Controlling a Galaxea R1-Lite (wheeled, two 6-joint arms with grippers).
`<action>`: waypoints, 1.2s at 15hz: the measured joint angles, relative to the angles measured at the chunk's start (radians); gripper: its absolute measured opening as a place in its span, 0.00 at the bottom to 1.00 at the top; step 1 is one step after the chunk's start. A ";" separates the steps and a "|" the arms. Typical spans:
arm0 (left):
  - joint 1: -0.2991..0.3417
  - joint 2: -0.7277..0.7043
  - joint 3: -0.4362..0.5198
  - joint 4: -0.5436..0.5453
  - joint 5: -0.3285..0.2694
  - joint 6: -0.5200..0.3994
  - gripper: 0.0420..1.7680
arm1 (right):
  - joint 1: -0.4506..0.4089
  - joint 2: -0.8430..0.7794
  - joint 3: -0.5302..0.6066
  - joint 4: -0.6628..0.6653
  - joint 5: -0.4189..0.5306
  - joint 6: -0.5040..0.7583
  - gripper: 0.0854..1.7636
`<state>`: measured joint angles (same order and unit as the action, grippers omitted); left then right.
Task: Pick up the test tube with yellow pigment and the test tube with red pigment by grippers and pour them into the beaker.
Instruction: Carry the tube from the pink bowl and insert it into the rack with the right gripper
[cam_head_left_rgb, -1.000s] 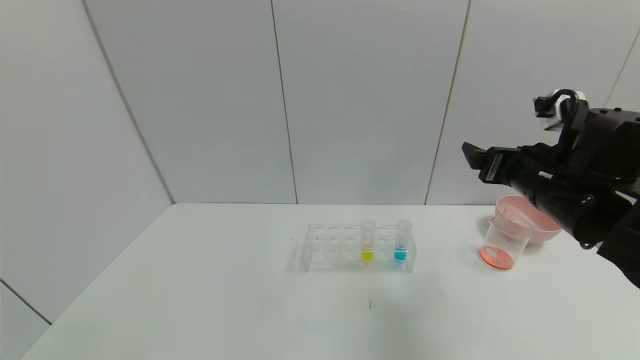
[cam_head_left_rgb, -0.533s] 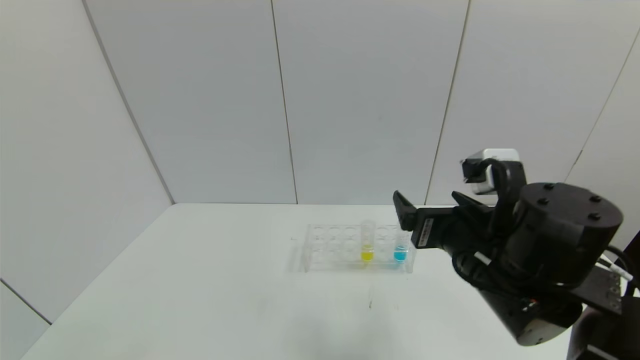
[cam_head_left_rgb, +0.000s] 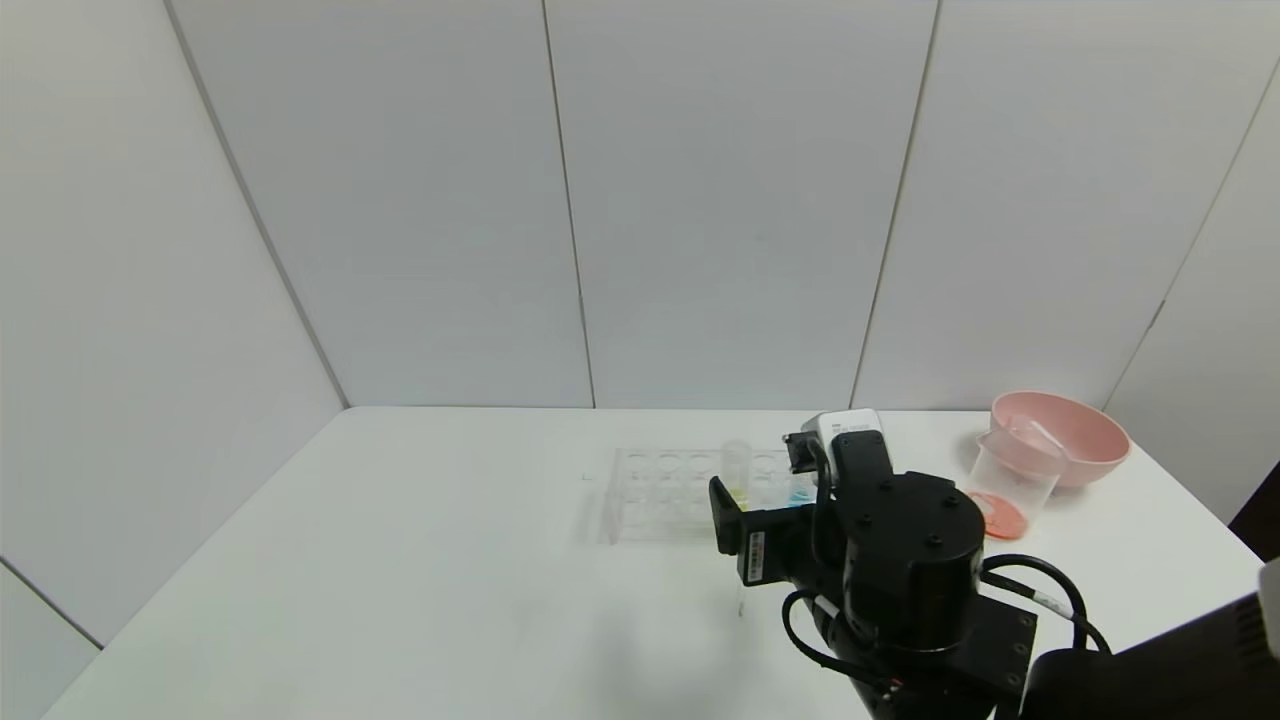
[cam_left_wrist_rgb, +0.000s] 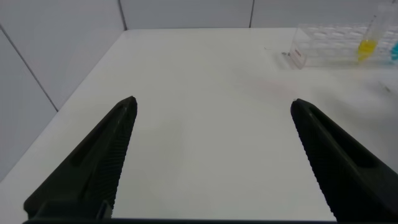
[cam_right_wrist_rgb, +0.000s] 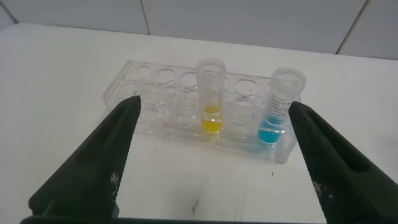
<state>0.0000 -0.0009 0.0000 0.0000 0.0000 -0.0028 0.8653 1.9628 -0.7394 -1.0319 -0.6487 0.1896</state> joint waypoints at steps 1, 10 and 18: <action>0.000 0.000 0.000 0.000 0.000 0.000 1.00 | -0.004 0.026 -0.015 -0.002 0.000 0.001 0.96; 0.000 0.000 0.000 0.000 0.000 0.000 1.00 | -0.047 0.209 -0.189 0.010 0.081 -0.024 0.96; 0.000 0.000 0.000 0.000 0.000 0.000 1.00 | -0.113 0.281 -0.266 0.040 0.127 -0.030 0.96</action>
<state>0.0000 -0.0009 0.0000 0.0000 0.0000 -0.0028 0.7519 2.2438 -1.0053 -0.9917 -0.5217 0.1594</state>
